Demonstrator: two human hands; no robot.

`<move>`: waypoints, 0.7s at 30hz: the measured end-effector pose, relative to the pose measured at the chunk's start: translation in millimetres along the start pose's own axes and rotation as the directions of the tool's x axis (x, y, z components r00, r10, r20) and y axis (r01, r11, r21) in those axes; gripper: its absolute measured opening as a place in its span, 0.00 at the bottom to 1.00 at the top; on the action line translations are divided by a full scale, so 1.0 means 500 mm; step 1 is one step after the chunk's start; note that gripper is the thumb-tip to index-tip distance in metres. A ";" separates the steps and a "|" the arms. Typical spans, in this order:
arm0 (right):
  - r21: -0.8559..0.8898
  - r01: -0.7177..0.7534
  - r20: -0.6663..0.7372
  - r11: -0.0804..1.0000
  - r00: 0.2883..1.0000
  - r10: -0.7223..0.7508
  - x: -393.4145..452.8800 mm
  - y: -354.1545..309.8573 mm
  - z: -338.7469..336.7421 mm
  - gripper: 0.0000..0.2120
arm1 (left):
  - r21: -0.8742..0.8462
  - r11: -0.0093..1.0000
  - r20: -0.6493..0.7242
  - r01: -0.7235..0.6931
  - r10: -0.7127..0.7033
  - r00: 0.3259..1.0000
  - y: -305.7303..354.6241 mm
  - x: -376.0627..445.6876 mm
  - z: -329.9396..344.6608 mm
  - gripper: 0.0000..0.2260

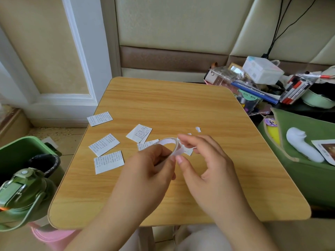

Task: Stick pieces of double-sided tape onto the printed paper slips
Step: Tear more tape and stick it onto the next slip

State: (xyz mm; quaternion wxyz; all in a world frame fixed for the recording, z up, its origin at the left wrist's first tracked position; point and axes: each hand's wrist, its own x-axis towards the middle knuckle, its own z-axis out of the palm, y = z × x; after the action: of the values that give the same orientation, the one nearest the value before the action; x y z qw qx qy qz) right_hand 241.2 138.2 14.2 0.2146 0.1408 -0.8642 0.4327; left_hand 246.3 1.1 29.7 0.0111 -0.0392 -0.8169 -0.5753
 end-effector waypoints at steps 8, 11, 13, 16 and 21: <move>-0.065 0.078 -0.018 0.995 0.997 -0.080 0.009 0.000 -0.005 0.05 | 0.036 0.998 -0.028 -0.042 0.043 0.999 -0.003 -0.001 -0.003 0.10; -0.089 0.101 0.019 0.991 0.995 -0.100 0.014 -0.004 -0.010 0.06 | 0.057 0.996 -0.047 -0.066 0.069 0.997 -0.001 -0.001 -0.007 0.09; -0.107 0.127 0.032 0.986 0.992 -0.124 0.016 -0.007 -0.014 0.06 | 0.078 0.993 -0.056 -0.087 0.091 0.994 0.002 -0.001 -0.009 0.09; -0.100 0.147 0.055 0.984 0.988 -0.142 0.016 -0.012 -0.018 0.05 | 0.084 0.991 -0.059 -0.108 0.113 0.992 0.001 -0.001 -0.010 0.12; -0.016 0.160 0.088 0.987 0.984 -0.158 0.008 -0.017 -0.018 0.04 | -0.069 0.997 -0.034 -0.044 0.042 0.999 0.007 -0.006 -0.015 0.12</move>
State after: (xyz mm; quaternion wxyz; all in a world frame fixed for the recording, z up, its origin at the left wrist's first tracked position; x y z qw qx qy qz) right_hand 243.4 140.3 26.8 0.2125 0.2255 -0.8635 0.3980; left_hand 249.4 -4.6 35.5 0.0355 -0.0478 -0.7951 -0.6036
